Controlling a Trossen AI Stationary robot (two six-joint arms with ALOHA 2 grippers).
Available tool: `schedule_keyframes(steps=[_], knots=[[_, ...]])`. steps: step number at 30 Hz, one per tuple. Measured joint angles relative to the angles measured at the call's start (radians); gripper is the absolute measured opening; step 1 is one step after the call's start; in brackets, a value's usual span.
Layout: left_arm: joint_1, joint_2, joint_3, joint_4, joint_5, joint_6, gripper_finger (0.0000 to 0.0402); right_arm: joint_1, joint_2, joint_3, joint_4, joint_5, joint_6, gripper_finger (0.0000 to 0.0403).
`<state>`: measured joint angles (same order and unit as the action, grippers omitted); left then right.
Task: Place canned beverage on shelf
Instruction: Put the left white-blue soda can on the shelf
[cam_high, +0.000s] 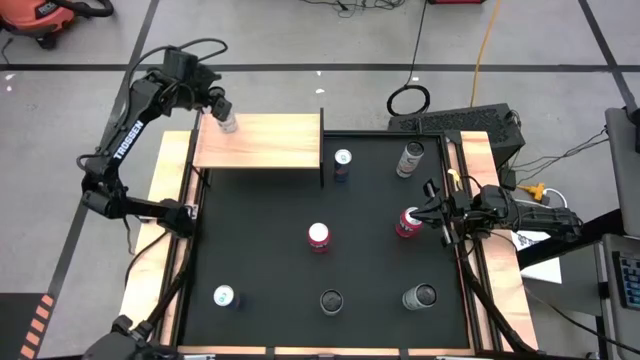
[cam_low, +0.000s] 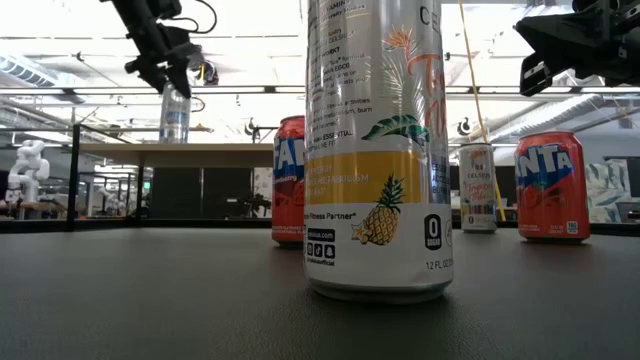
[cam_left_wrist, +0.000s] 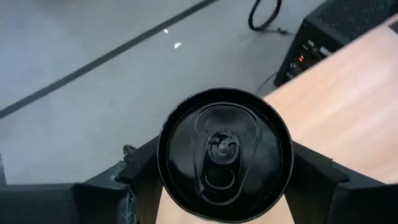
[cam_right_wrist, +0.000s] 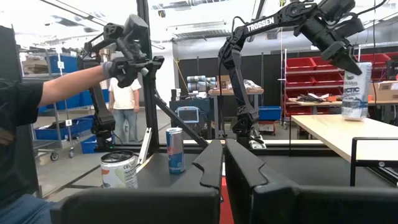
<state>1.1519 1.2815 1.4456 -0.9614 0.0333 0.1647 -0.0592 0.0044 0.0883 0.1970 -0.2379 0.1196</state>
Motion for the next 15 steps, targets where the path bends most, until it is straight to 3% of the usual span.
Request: schedule_keyframes(steps=[4, 15], knots=[[0.002, 0.000, 0.000, 0.010, -0.062, 0.001, 0.0253, 0.000, 0.000, 0.000, 0.000, 0.000, 0.000, 0.0000], [0.001, -0.001, 0.000, -0.050, -0.043, -0.002, 0.0257, 0.000, 0.000, 0.000, -0.001, 0.000, 0.011, 0.0000]])
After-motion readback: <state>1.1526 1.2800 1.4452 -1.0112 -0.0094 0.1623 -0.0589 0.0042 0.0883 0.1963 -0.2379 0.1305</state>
